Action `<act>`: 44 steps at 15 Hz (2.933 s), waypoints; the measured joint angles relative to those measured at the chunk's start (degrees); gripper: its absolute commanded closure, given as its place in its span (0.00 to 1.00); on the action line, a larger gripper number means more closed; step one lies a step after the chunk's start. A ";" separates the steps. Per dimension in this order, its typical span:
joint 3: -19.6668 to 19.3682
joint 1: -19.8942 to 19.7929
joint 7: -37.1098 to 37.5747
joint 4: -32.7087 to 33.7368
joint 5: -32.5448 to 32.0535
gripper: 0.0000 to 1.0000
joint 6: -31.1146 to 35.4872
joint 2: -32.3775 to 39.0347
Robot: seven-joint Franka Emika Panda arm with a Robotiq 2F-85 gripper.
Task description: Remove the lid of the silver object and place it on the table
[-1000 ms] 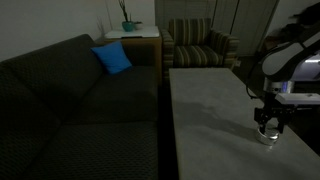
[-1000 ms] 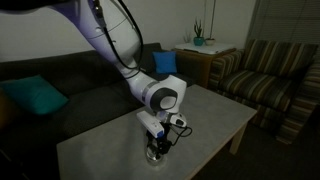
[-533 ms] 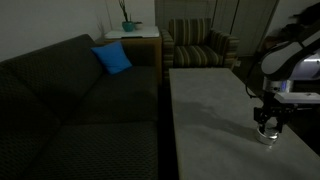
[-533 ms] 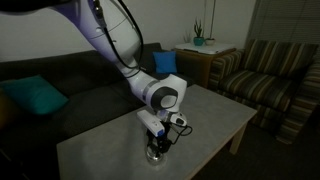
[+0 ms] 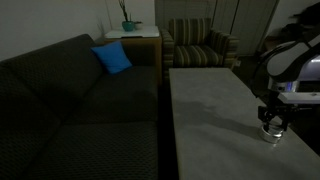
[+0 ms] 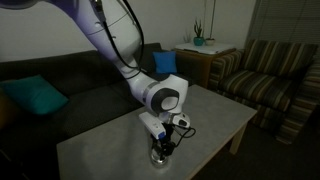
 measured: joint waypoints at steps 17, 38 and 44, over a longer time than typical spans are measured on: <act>-3.37 8.45 0.50 -20.00 -6.28 0.55 15.16 -10.72; -0.26 9.69 -0.77 -0.19 -5.79 0.55 -8.53 -1.58; 0.16 9.91 -5.23 9.56 -6.79 0.55 -19.86 3.67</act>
